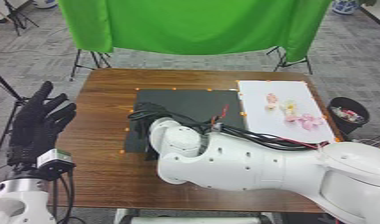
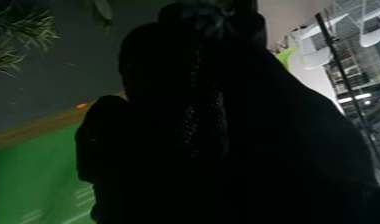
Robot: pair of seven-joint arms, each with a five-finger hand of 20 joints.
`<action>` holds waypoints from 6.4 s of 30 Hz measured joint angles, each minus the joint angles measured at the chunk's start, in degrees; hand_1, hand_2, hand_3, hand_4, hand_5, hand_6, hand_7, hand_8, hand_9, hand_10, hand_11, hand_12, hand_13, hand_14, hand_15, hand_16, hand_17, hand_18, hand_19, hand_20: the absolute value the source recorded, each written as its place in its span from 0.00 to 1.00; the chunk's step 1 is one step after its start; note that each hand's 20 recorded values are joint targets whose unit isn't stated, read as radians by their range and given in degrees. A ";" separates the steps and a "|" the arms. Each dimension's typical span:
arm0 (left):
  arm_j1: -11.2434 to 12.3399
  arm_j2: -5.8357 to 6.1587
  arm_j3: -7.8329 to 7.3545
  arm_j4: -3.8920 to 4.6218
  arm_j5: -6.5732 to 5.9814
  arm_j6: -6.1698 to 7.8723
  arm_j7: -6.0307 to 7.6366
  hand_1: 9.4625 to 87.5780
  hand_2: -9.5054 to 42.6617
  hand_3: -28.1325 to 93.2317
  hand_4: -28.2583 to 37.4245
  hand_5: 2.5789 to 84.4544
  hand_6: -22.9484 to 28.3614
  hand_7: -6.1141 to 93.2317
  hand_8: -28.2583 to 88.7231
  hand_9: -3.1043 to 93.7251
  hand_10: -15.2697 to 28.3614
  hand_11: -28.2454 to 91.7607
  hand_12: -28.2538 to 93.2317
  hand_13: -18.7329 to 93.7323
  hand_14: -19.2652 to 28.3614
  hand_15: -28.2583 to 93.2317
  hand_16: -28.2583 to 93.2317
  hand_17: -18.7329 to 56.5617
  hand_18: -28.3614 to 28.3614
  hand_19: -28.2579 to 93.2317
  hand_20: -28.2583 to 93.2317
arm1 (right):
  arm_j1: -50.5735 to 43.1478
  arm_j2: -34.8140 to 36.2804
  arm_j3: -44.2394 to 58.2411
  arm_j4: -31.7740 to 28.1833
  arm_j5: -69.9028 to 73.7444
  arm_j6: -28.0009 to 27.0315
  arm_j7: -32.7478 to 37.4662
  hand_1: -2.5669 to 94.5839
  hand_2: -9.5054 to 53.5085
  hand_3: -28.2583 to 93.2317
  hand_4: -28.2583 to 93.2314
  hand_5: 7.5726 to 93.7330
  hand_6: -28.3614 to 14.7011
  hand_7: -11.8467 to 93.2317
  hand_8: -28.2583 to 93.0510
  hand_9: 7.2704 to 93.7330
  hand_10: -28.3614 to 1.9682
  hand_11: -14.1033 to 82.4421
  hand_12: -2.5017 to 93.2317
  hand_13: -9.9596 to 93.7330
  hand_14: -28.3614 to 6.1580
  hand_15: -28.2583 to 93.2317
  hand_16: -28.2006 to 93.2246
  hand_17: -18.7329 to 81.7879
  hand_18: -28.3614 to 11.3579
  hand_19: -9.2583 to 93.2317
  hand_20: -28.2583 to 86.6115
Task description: Arrange flowers
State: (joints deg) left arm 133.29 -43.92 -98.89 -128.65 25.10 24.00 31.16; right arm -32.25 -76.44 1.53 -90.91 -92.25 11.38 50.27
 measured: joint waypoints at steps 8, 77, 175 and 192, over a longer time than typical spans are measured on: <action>-0.29 0.56 0.35 0.22 -0.89 0.00 1.25 0.27 0.33 0.76 0.12 0.35 0.58 0.15 0.17 0.30 0.75 0.44 0.32 0.33 0.94 0.67 0.14 0.13 0.95 0.64 0.27 | -0.17 0.01 1.68 0.03 1.19 -3.97 0.06 0.60 0.00 0.82 0.01 0.74 0.63 0.39 0.28 0.96 0.66 0.22 0.35 0.92 0.75 0.65 0.40 0.75 0.44 1.00 0.50; 11.86 3.60 0.87 -3.32 -5.84 3.68 7.41 0.27 0.33 0.76 0.12 0.36 0.58 0.15 0.17 0.30 0.75 0.44 0.32 0.33 0.94 0.67 0.14 0.13 0.95 0.64 0.27 | -21.08 43.75 35.39 -18.35 4.42 -6.99 7.43 0.43 0.10 0.86 0.05 0.56 0.52 0.28 0.15 0.66 0.27 0.33 0.18 0.82 0.56 0.74 0.32 0.71 0.36 1.00 0.43; 17.58 0.57 -6.50 -4.43 -5.54 3.84 4.76 0.27 0.32 0.75 0.12 0.36 0.58 0.15 0.17 0.32 0.76 0.44 0.32 0.33 0.95 0.68 0.14 0.13 0.96 0.64 0.27 | 0.73 22.91 12.38 -9.98 -1.78 -2.55 0.09 0.65 0.00 0.84 0.00 0.80 0.65 0.38 0.30 0.99 0.71 0.25 0.36 0.95 0.74 0.66 0.38 0.78 0.44 1.00 0.47; 8.97 -3.76 -4.38 -2.79 0.55 1.03 -1.61 0.27 0.32 0.75 0.12 0.36 0.58 0.15 0.17 0.32 0.76 0.44 0.32 0.33 0.95 0.68 0.14 0.13 0.96 0.65 0.27 | -0.36 1.73 9.65 2.34 -1.79 -3.77 -0.27 0.64 0.00 0.84 0.00 0.79 0.67 0.39 0.29 0.98 0.68 0.26 0.35 0.94 0.73 0.67 0.38 0.77 0.44 1.00 0.50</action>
State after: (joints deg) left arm 142.25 -47.68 -103.28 -131.44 25.64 25.02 29.55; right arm -32.61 -74.71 11.18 -88.56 -94.04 7.61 50.00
